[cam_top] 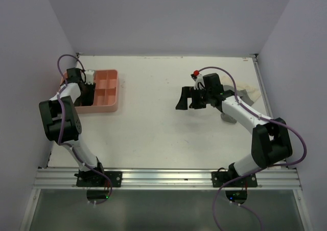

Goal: Roll the underwear
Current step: Place the rolled underwear into the container

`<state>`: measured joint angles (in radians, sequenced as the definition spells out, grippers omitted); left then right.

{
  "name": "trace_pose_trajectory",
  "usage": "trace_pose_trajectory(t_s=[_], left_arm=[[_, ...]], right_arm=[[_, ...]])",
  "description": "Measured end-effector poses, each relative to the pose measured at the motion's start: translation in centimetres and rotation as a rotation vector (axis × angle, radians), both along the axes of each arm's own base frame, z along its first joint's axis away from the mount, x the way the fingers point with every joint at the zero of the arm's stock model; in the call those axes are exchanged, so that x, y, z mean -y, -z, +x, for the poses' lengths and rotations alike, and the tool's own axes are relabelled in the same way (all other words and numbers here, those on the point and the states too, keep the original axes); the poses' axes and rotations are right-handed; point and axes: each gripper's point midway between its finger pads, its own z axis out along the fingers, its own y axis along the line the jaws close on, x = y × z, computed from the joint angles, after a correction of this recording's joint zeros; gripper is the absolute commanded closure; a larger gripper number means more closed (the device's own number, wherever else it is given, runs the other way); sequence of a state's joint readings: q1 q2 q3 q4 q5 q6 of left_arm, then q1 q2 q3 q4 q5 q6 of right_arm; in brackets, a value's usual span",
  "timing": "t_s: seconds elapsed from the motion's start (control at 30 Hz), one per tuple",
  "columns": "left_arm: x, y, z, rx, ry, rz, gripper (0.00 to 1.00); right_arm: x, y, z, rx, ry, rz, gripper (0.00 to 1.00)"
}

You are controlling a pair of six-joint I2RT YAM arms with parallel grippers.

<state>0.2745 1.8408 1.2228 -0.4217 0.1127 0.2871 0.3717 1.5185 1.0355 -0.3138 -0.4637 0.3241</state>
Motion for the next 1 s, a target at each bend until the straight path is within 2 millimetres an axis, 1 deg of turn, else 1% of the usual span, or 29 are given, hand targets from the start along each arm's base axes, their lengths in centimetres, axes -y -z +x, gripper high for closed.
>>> trace_pose_trajectory(t_s=[0.13,0.23,0.27,0.37,0.43,0.63,0.87,1.0], left_arm=[[0.1,-0.2,-0.1,-0.020,0.012,-0.001,0.55],[0.0,-0.4,-0.2,-0.027,0.020,0.001,0.46],[0.0,-0.4,-0.2,-0.028,0.022,0.002,0.41],[0.0,-1.1,-0.1,-0.024,0.029,0.010,0.35],[0.0,-1.6,0.0,-0.020,0.029,0.010,0.35],[0.3,-2.0,0.0,-0.027,0.036,-0.003,0.34],[1.1,-2.5,0.1,-0.037,0.053,-0.011,0.32],[1.4,-3.3,0.4,-0.036,0.057,-0.011,0.32]], right_arm=[[-0.3,-0.2,0.1,0.008,-0.001,0.018,0.01],[-0.4,-0.2,0.0,0.005,-0.006,0.029,0.01],[-0.5,-0.3,-0.1,0.007,-0.008,0.034,0.01],[-0.6,-0.3,-0.1,0.012,-0.006,0.050,0.01],[-0.8,-0.2,-0.3,0.012,-0.009,0.064,0.01],[-0.9,0.4,-0.6,0.001,-0.006,0.080,0.01],[-1.1,0.3,-0.5,0.014,-0.015,0.093,0.01],[-1.2,0.1,-0.5,0.018,-0.023,0.102,0.01]])
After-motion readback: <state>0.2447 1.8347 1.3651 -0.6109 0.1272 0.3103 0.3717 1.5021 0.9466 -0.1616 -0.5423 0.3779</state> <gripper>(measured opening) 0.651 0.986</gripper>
